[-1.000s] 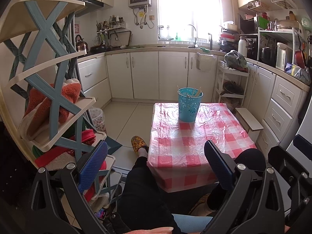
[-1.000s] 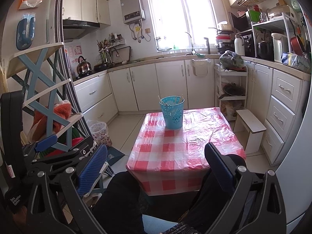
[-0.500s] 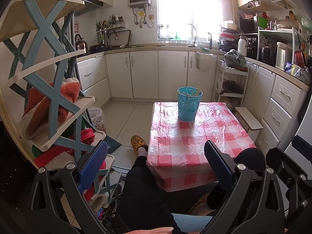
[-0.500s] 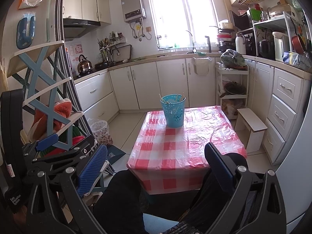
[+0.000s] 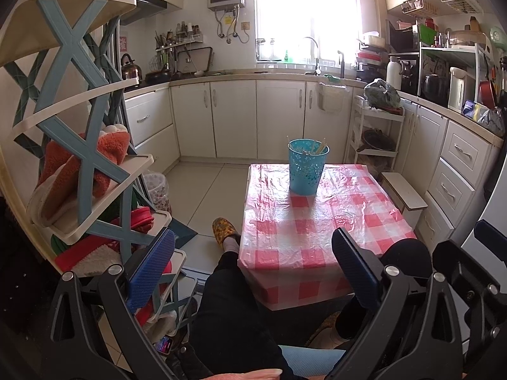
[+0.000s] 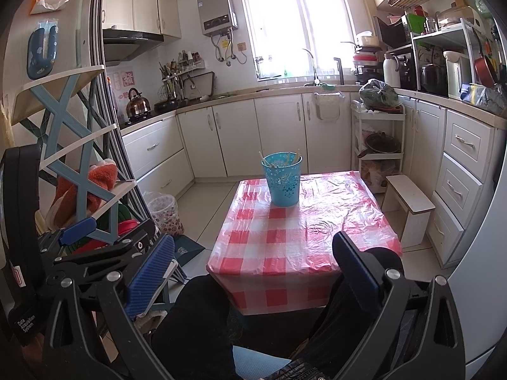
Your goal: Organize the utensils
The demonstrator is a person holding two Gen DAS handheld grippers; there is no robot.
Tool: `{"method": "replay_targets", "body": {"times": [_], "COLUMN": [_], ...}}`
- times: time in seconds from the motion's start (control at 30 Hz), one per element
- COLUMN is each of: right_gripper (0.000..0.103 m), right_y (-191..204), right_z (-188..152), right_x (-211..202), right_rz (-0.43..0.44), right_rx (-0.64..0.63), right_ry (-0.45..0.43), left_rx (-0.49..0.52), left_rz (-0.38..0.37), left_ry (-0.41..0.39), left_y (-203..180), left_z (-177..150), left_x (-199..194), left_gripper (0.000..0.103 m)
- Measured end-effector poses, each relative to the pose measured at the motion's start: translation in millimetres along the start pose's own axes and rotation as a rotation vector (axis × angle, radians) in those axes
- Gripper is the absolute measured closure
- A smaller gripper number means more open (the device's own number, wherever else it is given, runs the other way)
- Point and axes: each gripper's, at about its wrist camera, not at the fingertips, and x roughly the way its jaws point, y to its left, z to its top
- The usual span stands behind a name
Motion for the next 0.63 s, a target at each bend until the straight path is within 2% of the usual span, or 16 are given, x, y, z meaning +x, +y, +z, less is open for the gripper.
{"method": "replay_targets", "body": {"times": [0.2, 0.4, 0.63], "right_gripper": [0.007, 0.007, 0.007], "right_y": [-7, -16, -29], "right_z": [0, 1, 8], "right_x": [4, 7, 29], "right_rz": [0.002, -0.010, -0.007], "right_rx": [0.006, 0.028, 0.046], "right_ry": [0.009, 0.007, 0.035], "left_rx": [-0.005, 0.003, -0.011], "left_rz": [-0.063, -0.023, -0.011], "left_ry": [0.030, 0.009, 0.053], "left_y": [3, 5, 7], "left_z": [-2, 0, 11], "left_x": [12, 14, 43], "left_gripper": [0.008, 0.008, 0.008]}}
